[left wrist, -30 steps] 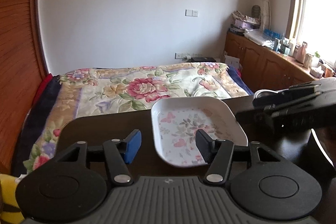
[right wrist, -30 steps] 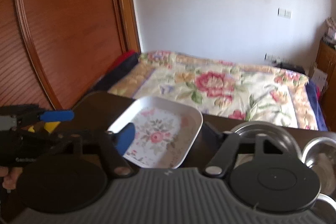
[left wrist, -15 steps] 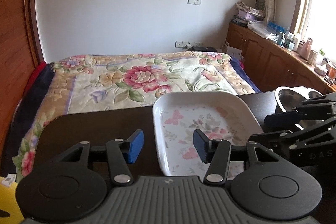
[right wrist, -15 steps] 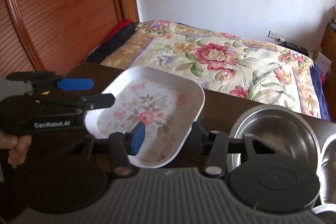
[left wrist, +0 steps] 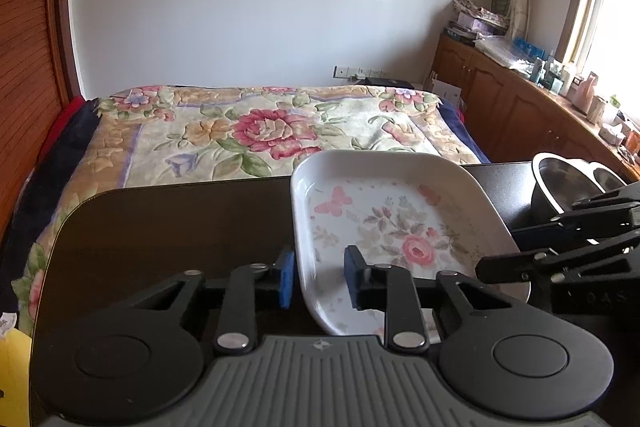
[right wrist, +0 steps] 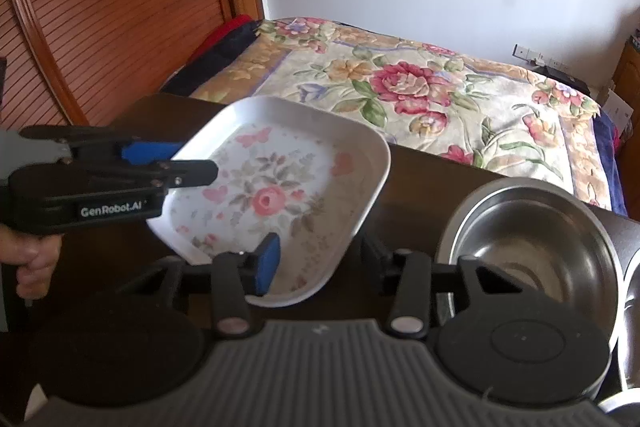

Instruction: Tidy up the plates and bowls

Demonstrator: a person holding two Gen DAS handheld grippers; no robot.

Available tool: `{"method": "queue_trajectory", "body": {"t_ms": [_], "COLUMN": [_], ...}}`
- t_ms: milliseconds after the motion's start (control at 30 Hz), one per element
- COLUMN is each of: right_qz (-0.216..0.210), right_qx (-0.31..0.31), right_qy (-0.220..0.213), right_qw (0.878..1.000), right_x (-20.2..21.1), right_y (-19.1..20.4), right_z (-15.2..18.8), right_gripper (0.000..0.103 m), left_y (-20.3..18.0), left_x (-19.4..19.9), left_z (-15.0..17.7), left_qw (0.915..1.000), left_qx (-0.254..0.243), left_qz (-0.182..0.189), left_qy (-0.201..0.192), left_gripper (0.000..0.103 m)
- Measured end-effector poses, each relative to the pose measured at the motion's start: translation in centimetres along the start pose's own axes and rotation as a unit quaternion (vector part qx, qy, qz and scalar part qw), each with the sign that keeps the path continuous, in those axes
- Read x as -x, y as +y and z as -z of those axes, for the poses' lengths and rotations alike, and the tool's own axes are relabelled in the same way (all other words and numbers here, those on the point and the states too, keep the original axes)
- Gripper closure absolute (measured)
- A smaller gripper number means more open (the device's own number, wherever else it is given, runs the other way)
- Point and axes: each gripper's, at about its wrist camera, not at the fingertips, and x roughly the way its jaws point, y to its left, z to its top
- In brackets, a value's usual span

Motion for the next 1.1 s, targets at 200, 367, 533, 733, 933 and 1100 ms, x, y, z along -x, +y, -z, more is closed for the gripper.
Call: {"method": "queue_trajectory", "body": {"t_ms": [200,367,533,733,933,1100], "right_qz": [0.004,-0.008,-0.018,-0.02,-0.027,-0.035], "right_qx": [-0.012,-0.016,-0.018,-0.022,-0.031,-0.033], "right_qy": [0.008,0.004,-0.008,-0.033,-0.049,-0.064], "right_qw": [1.0,1.0,1.0,0.999,0.998,0.997], "right_x": [-0.2,0.6,1.5,2.6,3.7,5.5], "right_y": [-0.4,-0.2,-0.1,-0.1,-0.5,-0.5], "right_z": [-0.1,0.2,0.5,1.1,1.7,2.4], "right_gripper": [0.08,0.082,0.082,0.083,0.084,0.084], "left_y": [0.1,0.6,1.0,0.7,-0.2,-1.7], "left_x": [0.6,1.3,2.6,4.5,6.8,9.4], "left_z": [0.3,0.8,1.1,1.8,2.3,2.8], "left_qw": [0.9998,0.9998,0.9993,0.9985,0.9982,0.9977], "left_qx": [0.008,0.018,0.034,0.041,0.033,0.023], "left_qz": [-0.017,-0.008,0.006,0.019,0.019,0.01], "left_qy": [-0.006,-0.01,-0.016,-0.029,-0.045,-0.064], "left_gripper": [0.055,0.055,0.056,0.056,0.056,0.056]}}
